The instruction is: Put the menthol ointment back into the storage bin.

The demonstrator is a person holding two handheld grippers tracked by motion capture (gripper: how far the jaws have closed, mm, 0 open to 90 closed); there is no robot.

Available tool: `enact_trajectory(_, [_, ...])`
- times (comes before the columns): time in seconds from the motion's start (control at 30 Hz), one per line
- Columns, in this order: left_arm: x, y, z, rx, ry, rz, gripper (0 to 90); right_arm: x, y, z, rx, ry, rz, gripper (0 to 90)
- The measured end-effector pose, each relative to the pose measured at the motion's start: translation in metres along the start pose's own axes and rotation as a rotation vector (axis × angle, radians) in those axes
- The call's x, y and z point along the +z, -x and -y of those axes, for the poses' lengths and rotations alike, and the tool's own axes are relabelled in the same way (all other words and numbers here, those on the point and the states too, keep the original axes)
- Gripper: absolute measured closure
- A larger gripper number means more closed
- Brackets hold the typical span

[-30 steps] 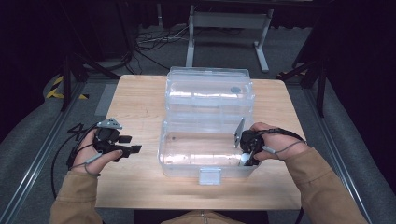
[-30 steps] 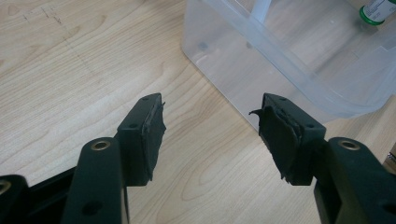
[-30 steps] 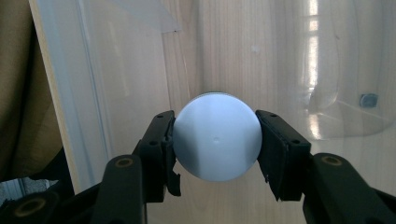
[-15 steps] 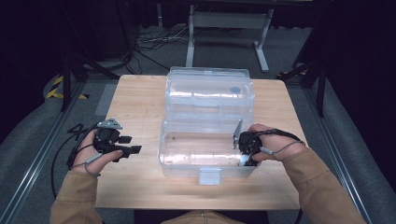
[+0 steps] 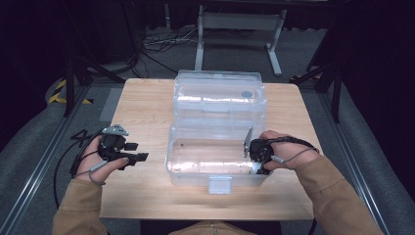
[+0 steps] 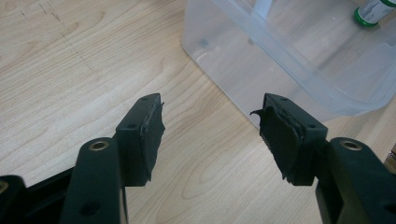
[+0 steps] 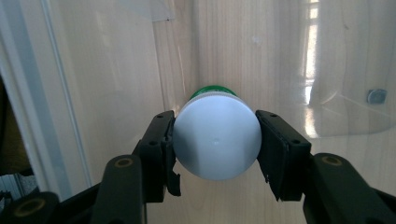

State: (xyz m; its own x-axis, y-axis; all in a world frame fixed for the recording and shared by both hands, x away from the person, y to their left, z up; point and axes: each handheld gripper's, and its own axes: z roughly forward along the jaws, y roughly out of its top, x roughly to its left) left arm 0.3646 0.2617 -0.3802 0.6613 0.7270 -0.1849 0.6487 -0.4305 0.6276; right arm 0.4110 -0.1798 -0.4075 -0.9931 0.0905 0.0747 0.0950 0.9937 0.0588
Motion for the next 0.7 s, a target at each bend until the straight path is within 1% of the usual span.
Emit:
enact_trajectory(0.23, [-0.0002, -0.0001, 0.0001, 0.001, 0.000, 0.000, 39.8, -0.0001, 0.0000, -0.0012, 0.007, -0.020, -0.004, 50.0])
enact_trajectory(0.47, [-0.0004, 0.0000, 0.0001, 0.000, -0.001, 0.002, 39.7, -0.0001, 0.0002, -0.0011, 0.002, -0.019, -0.006, 49.6])
enact_trajectory(0.67, [-0.0002, 0.0008, -0.0009, 0.003, -0.001, 0.008, 39.5, -0.0024, 0.0005, 0.0007, -0.007, 0.003, -0.007, 46.2])
enact_trajectory(0.7, [0.0004, 0.0007, -0.0017, 0.008, -0.002, 0.009, 39.5, -0.0053, -0.0007, 0.0026, -0.001, 0.022, -0.009, 43.8])
